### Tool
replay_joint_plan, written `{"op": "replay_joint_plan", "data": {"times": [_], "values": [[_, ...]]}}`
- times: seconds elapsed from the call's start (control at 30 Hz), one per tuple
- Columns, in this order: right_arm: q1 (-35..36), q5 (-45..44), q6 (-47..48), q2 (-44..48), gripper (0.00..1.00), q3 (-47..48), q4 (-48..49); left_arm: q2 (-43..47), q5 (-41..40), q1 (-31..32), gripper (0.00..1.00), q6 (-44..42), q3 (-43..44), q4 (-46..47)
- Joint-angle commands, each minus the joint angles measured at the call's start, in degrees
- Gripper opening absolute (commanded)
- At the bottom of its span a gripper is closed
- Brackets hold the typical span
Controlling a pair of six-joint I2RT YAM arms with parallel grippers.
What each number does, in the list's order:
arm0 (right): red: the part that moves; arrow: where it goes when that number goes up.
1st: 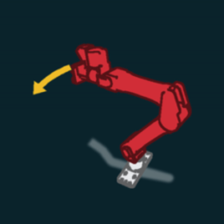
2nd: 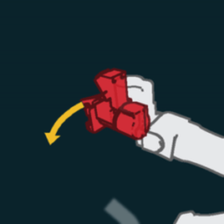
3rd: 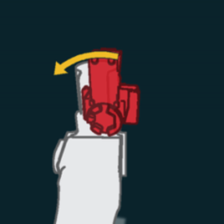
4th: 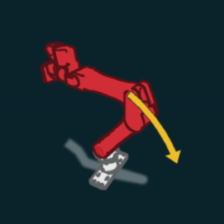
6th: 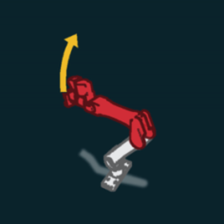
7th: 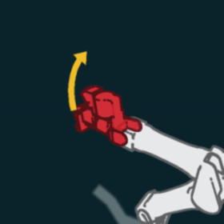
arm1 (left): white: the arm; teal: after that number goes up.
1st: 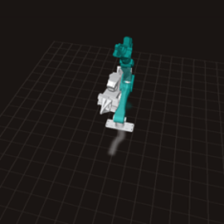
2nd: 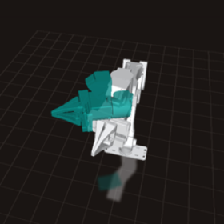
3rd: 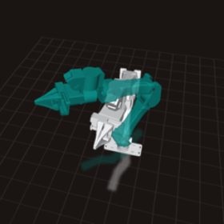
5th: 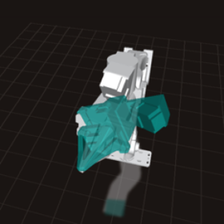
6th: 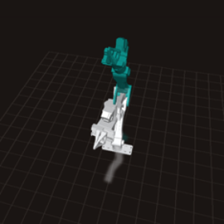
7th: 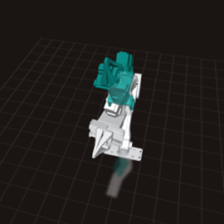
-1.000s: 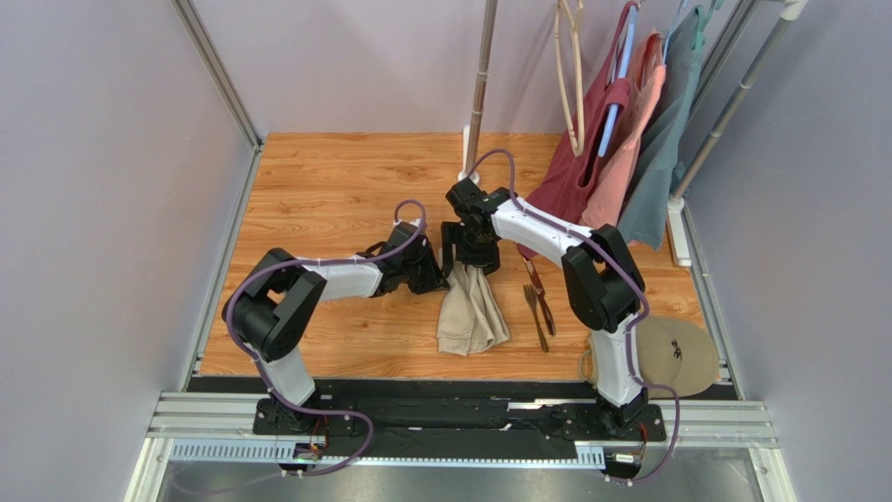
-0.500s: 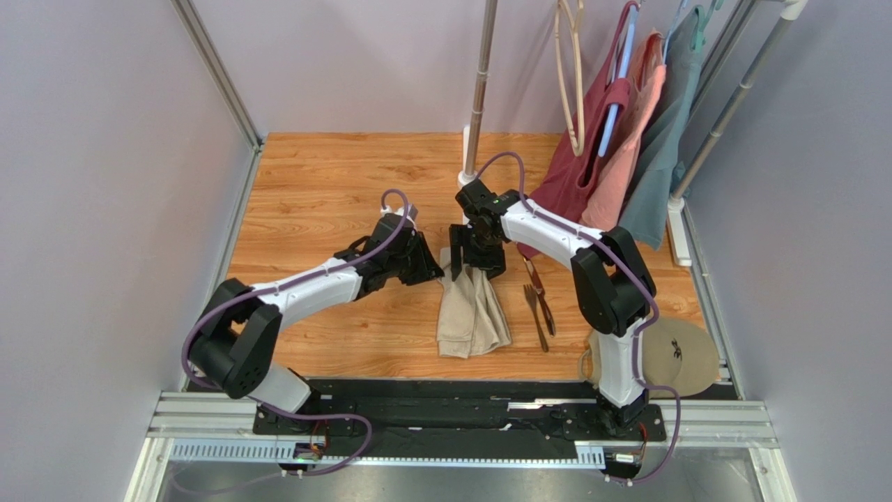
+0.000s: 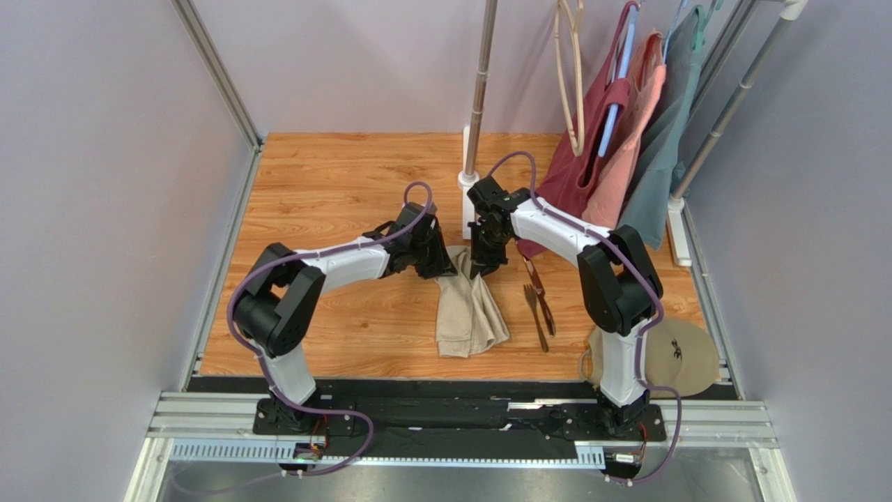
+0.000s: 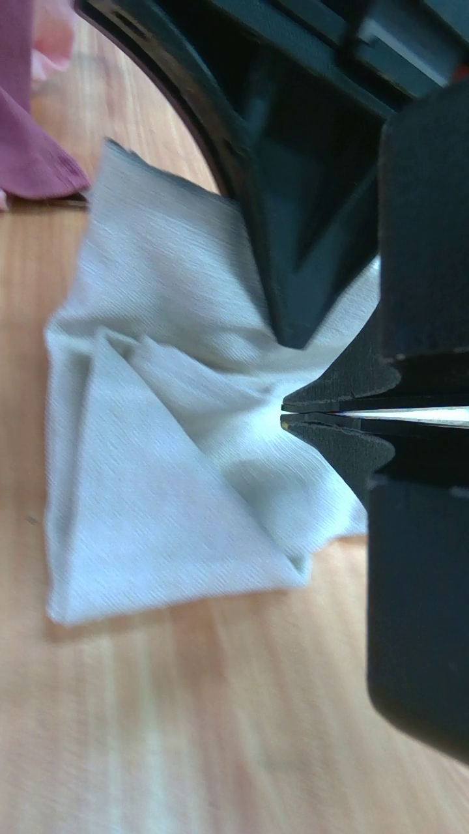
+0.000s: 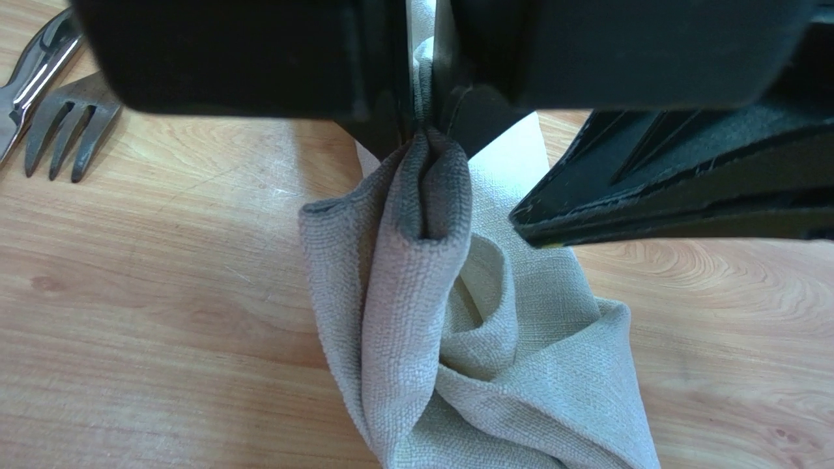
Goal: Fold the napkin into a case and place the utensils inside
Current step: Fold the 2/3-rectangle-folded napkin at the center of the board.
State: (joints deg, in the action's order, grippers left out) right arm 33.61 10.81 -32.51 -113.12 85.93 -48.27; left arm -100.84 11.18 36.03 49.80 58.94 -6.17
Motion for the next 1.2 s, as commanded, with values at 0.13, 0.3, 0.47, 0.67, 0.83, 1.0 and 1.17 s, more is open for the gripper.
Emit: {"op": "replay_joint_plan", "data": {"times": [0.13, 0.3, 0.47, 0.67, 0.83, 1.0, 1.17], "values": [[-0.5, 2.4, 0.3, 3.1, 0.04, -0.2, 2.4, -5.9, 1.3, 0.2, 0.06, -0.6, 8.2, 0.1], [-0.6, 2.9, 0.1, 3.3, 0.04, 0.3, 2.5, -10.9, 1.7, 0.2, 0.05, -0.8, 11.6, -0.6], [-0.7, 3.7, -0.3, 3.0, 0.04, -0.2, 3.4, -16.0, 3.5, 0.1, 0.05, -2.2, 17.3, -2.0], [-1.4, 3.7, -0.1, 2.8, 0.04, -0.4, 3.4, -5.3, -1.6, 0.1, 0.11, -5.5, 12.4, -4.8], [-1.5, 3.8, 0.0, 2.6, 0.03, -0.5, 3.4, 0.9, -2.9, 0.0, 0.09, -5.9, 8.3, -8.5], [-1.9, 4.0, -0.1, 2.6, 0.03, -0.2, 3.6, -0.6, -2.6, 0.1, 0.06, -4.7, 5.1, -8.2], [-1.9, 4.2, -2.6, 1.4, 0.03, 0.8, 3.1, -7.1, -0.8, 0.1, 0.05, -3.7, 3.4, -4.4]]}}
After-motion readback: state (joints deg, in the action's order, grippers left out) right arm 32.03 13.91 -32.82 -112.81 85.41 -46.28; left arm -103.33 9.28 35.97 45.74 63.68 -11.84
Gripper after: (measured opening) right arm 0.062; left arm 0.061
